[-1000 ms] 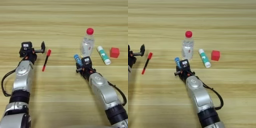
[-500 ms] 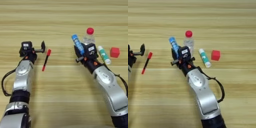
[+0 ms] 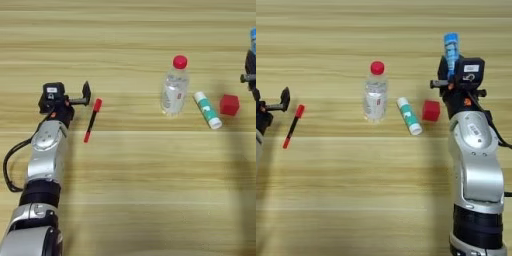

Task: Move the objects on the table

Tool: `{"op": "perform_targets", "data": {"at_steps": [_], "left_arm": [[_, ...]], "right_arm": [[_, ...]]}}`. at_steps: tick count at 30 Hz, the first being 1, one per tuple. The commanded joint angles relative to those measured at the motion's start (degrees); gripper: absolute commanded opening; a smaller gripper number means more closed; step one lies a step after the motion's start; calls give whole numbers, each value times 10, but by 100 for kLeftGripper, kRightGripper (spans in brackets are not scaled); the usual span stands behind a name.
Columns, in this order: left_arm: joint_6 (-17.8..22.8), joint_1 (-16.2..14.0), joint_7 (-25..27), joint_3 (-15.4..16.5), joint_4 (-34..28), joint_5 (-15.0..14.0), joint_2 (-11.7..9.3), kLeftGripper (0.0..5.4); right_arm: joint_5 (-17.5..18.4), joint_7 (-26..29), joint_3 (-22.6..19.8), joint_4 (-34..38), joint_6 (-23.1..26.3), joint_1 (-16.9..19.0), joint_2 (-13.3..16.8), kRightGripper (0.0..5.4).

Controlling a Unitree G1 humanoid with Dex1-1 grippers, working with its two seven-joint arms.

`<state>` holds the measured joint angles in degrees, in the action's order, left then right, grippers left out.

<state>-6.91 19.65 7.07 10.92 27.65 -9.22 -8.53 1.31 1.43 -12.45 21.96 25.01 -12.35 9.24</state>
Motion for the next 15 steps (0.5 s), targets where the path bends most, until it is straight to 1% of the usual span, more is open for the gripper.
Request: {"op": "perform_targets", "data": {"at_steps": [1, 3, 10, 15], "left_arm": [[0, 3, -1, -2, -2, 5, -2, 540], [0, 2, -2, -2, -3, 5, -2, 540], [1, 2, -4, -4, -6, 5, 0, 540], [1, 2, -3, -4, -6, 4, 0, 540]], "right_arm": [[-5, -14, -16, -89, 11, -9, 14, 142], [-11, -15, -13, -129, 3, -14, 22, 142], [-12, -15, -18, -325, -38, -39, 39, 142], [-10, -19, -21, -398, -68, -47, 47, 142]]}}
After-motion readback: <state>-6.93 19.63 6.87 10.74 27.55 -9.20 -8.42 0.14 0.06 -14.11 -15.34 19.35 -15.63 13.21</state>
